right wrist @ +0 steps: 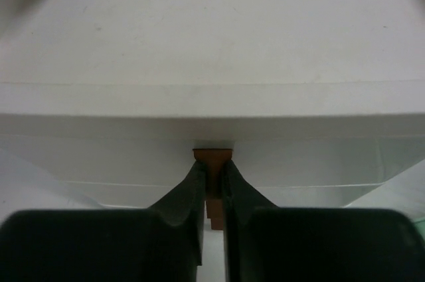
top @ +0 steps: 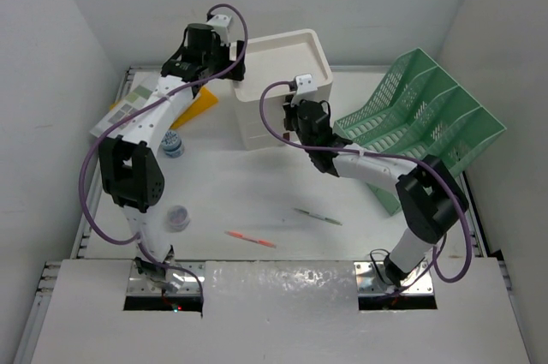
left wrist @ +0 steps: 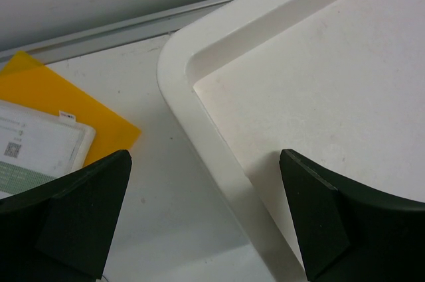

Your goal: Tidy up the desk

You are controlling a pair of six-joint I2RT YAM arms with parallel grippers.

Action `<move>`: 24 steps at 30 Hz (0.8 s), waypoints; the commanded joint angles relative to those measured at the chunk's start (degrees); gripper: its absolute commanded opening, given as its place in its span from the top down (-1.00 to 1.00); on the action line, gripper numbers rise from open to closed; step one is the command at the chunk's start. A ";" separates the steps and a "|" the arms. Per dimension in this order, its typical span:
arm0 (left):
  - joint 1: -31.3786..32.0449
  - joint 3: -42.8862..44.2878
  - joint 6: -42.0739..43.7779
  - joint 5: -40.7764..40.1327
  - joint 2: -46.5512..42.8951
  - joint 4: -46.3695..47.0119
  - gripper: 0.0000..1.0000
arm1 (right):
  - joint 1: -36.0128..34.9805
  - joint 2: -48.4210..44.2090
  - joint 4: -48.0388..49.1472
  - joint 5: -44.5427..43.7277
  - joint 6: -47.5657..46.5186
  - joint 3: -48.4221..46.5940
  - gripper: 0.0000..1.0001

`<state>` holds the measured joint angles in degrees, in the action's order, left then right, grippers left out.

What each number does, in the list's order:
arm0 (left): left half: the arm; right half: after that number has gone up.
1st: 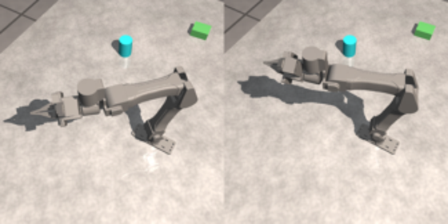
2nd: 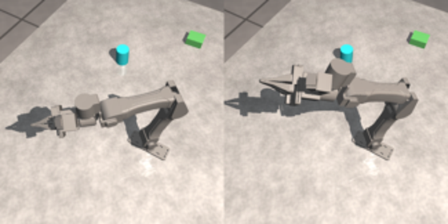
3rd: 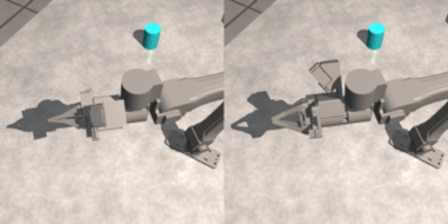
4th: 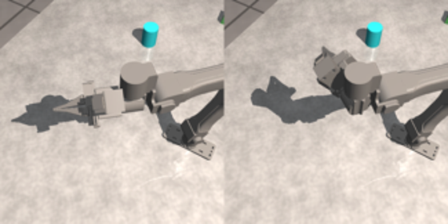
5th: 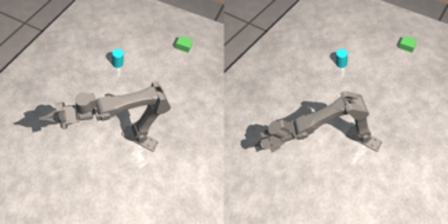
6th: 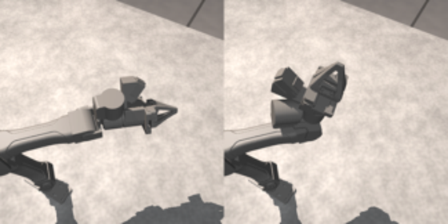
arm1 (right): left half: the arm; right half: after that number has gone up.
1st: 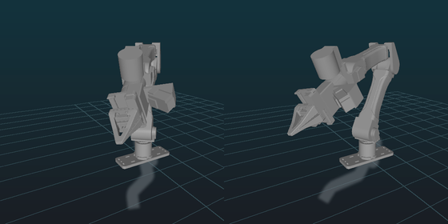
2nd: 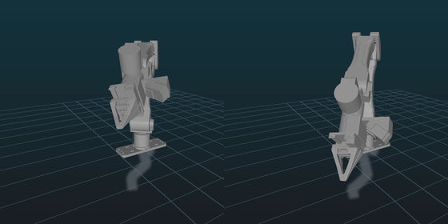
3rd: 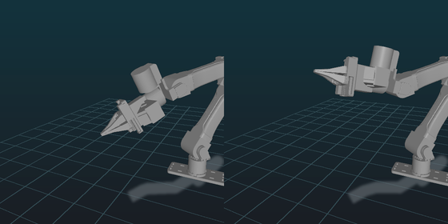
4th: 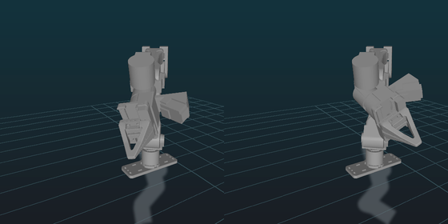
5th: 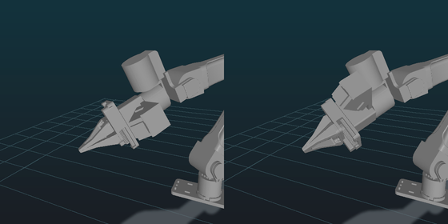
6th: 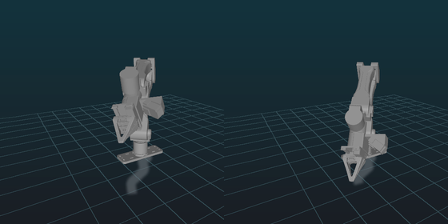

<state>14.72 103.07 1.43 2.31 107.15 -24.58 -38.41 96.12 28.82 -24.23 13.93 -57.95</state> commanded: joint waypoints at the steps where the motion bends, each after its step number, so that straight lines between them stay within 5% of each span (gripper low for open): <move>1: 0.66 -0.06 -0.90 -0.72 -0.10 3.31 -0.85 | 0.09 0.21 7.39 -1.79 1.18 -0.41 0.89; 12: 0.66 -0.41 -3.19 -3.87 -0.28 4.45 -0.85 | -0.35 -9.71 4.32 6.90 3.03 10.05 1.00; 24: 0.66 -1.03 -2.84 -5.82 -0.81 5.07 -0.86 | -1.05 -26.94 -12.55 15.44 2.86 17.52 1.00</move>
<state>14.72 102.19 -0.95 -2.57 107.15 -22.06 -38.89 72.86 19.29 -11.57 16.43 -40.80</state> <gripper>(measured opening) 0.927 0.010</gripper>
